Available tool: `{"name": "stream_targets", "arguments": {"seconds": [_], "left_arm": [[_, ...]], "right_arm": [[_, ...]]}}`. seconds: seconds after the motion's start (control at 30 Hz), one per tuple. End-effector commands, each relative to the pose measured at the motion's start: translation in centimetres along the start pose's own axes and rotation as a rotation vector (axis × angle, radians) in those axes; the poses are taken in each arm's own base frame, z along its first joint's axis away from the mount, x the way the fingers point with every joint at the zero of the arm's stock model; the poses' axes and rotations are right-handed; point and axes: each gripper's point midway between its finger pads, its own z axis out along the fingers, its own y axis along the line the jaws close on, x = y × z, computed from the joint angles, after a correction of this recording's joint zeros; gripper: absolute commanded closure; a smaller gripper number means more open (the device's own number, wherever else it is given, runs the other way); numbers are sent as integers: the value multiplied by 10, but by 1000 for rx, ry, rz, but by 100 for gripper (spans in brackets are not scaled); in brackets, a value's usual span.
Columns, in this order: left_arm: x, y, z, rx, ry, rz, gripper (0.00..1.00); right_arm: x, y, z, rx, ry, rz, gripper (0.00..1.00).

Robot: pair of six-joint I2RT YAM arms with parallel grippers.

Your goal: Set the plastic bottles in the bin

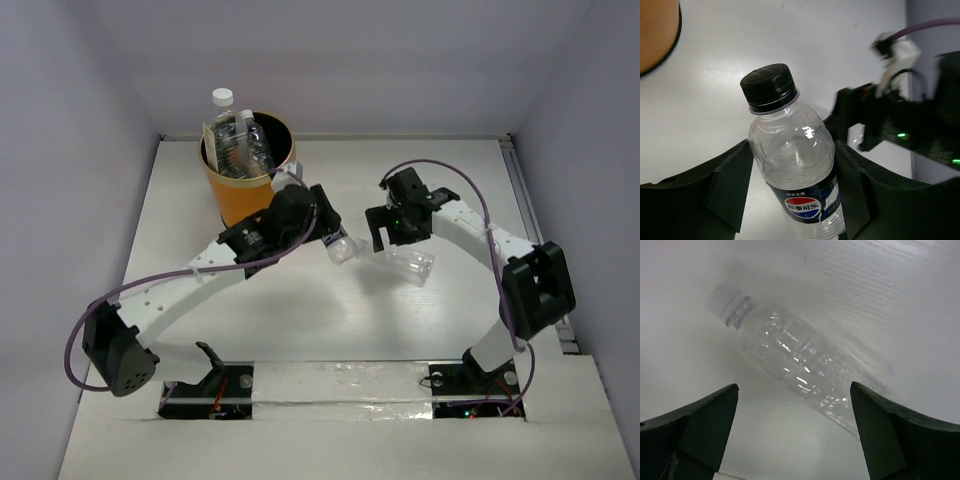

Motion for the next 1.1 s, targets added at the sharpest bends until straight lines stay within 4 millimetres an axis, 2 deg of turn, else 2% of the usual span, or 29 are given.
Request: {"name": "stream_targets", "arguments": {"seconds": [0.0,0.07,0.1,0.17,0.2,0.23,0.27,0.3,0.33,0.43,0.5,0.53,0.6,0.73,0.93,1.07], "left_arm": [[-73,-28,-31,35,-168,99,72],[-108,-35,-38,34,-235,115,72],[-140,-50,-54,58,-302,142,72],[-171,-52,-53,29,-349,172,72],[-196,-45,-56,2,-388,174,72],[-218,-51,-58,-14,-417,206,72],[-230,-49,-57,-34,-433,220,72],[-251,-53,-68,-47,-477,220,72],[-259,-43,-52,-101,-472,232,72],[-280,-32,-38,-196,-499,295,72],[-293,-26,-37,-247,-534,300,72],[-296,-19,-27,-272,-529,305,72],[-306,-10,-25,-307,-553,305,72],[-310,10,-2,-379,-545,338,72],[-307,33,26,-494,-556,396,72],[-311,47,29,-555,-578,412,72]], "right_arm": [[-23,-8,-5,51,-14,-70,1],[-27,-7,1,51,11,-91,1],[-28,-6,3,48,22,-109,1],[-29,-3,11,32,61,-123,1],[-28,-3,14,31,74,-129,1],[-25,7,17,-29,96,-132,1],[-21,9,24,-45,119,-133,1],[-18,11,28,-59,132,-133,1],[-15,13,31,-72,144,-132,1],[-9,15,39,-83,165,-127,1],[-9,17,41,-93,169,-120,1],[-7,19,44,-107,177,-116,2],[-6,22,46,-123,175,-112,5],[3,24,50,-141,181,-103,9],[1,29,49,-167,158,-86,23],[-3,34,42,-192,125,-75,28]]}}
